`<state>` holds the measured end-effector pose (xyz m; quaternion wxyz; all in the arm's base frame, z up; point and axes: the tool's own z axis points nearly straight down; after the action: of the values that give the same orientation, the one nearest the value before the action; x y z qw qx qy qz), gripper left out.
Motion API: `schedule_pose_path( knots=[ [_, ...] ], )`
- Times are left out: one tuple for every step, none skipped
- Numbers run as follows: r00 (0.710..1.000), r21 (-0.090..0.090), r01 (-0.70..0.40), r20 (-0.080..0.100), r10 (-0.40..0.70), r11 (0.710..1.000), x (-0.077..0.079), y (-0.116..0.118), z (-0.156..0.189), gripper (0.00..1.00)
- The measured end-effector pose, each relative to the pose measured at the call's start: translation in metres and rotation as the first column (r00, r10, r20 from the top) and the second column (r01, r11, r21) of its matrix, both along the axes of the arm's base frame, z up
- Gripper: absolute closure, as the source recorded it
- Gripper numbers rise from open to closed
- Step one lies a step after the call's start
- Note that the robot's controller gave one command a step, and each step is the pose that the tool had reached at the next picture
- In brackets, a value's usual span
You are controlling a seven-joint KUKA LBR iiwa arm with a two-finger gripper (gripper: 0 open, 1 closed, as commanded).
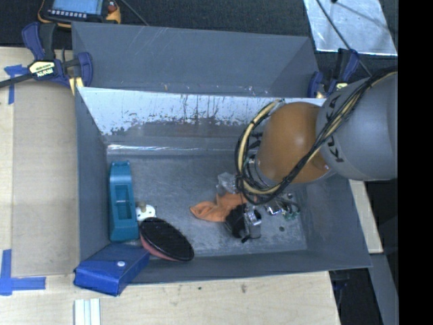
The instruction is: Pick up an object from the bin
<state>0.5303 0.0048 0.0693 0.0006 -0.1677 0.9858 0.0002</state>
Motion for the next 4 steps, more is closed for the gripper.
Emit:
schedule_pose_path(
  knots=[
    [0.931,-0.002,-0.366,0.003,0.366,0.931,-0.039,0.006,0.002,1.00],
    [0.931,-0.002,-0.365,0.003,0.365,0.931,-0.039,0.006,0.002,1.00],
    [0.931,0.000,-0.365,-0.001,0.365,0.931,-0.041,0.006,0.006,1.00],
    [0.931,0.003,-0.365,-0.010,0.365,0.931,-0.043,0.006,0.026,1.00]
  ],
)
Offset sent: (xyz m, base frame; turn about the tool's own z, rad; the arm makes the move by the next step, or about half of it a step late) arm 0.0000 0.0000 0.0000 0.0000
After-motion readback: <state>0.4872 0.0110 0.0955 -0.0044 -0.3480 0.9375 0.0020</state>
